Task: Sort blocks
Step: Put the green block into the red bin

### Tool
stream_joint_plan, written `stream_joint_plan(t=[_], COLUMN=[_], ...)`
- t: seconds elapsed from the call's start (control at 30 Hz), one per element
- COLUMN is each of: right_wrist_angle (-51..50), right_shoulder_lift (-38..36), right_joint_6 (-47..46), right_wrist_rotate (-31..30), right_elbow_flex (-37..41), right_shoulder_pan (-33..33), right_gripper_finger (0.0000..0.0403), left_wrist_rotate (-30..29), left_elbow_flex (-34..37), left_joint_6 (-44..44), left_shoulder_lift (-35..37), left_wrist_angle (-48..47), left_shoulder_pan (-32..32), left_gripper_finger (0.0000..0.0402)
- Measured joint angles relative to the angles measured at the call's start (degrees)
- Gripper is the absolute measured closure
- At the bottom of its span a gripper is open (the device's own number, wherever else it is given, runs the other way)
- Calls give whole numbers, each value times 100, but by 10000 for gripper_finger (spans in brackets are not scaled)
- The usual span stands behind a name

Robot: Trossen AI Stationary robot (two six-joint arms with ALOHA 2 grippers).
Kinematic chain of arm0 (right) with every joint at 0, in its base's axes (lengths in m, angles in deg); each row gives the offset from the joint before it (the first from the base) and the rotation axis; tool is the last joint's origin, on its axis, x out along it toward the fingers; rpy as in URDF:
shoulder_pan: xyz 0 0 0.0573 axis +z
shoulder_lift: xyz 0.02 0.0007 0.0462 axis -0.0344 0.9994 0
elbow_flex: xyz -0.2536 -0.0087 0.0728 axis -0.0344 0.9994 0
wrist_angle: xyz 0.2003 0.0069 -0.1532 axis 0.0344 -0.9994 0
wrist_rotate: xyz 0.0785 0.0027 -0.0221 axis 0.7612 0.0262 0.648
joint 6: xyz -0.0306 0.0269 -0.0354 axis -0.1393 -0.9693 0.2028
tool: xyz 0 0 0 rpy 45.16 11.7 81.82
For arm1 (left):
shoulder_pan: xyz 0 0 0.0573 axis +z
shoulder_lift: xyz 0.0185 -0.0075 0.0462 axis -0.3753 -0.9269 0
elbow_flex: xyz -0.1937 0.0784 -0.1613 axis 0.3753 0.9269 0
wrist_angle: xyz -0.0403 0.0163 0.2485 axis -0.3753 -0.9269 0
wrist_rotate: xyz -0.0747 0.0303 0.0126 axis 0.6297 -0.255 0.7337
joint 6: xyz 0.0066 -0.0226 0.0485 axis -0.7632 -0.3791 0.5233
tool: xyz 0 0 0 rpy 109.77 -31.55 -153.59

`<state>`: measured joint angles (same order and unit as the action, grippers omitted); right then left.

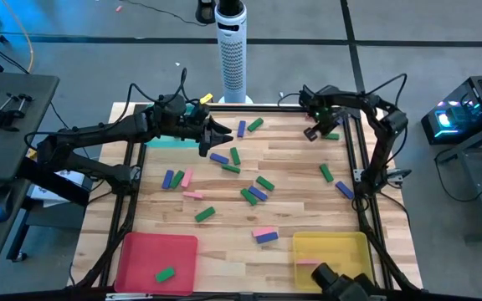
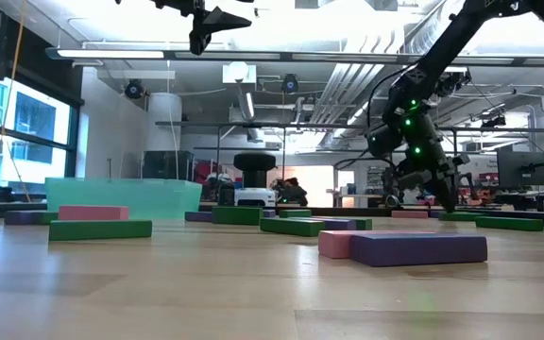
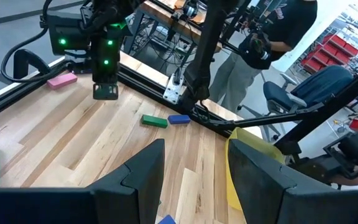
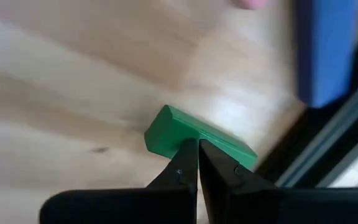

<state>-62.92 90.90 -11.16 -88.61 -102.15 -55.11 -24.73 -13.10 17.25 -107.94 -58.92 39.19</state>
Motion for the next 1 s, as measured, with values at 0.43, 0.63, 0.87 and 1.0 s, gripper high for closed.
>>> stream_joint_plan(t=[0.43, 0.63, 0.87, 1.0], right_wrist_angle=[210, 156, 77, 63], right_shoulder_lift=[-831, -871, -422, -211], right_joint_6=[1267, 1854, 2365, 2775], right_wrist_rotate=[1795, 220, 211, 217], right_elbow_flex=[0, 0, 0, 0], right_shoulder_pan=[687, 729, 459, 449], right_gripper_finger=[403, 361, 219, 159], left_wrist_rotate=[-2, -2, -2, 0], left_elbow_flex=[0, 0, 0, 0], left_joint_6=[2, 2, -4, -109], left_shoulder_lift=[0, 0, 0, 0], left_wrist_angle=[1, 1, 1, 1], left_shoulder_pan=[0, 1, -2, -11], left_gripper_finger=[239, 239, 239, 239])
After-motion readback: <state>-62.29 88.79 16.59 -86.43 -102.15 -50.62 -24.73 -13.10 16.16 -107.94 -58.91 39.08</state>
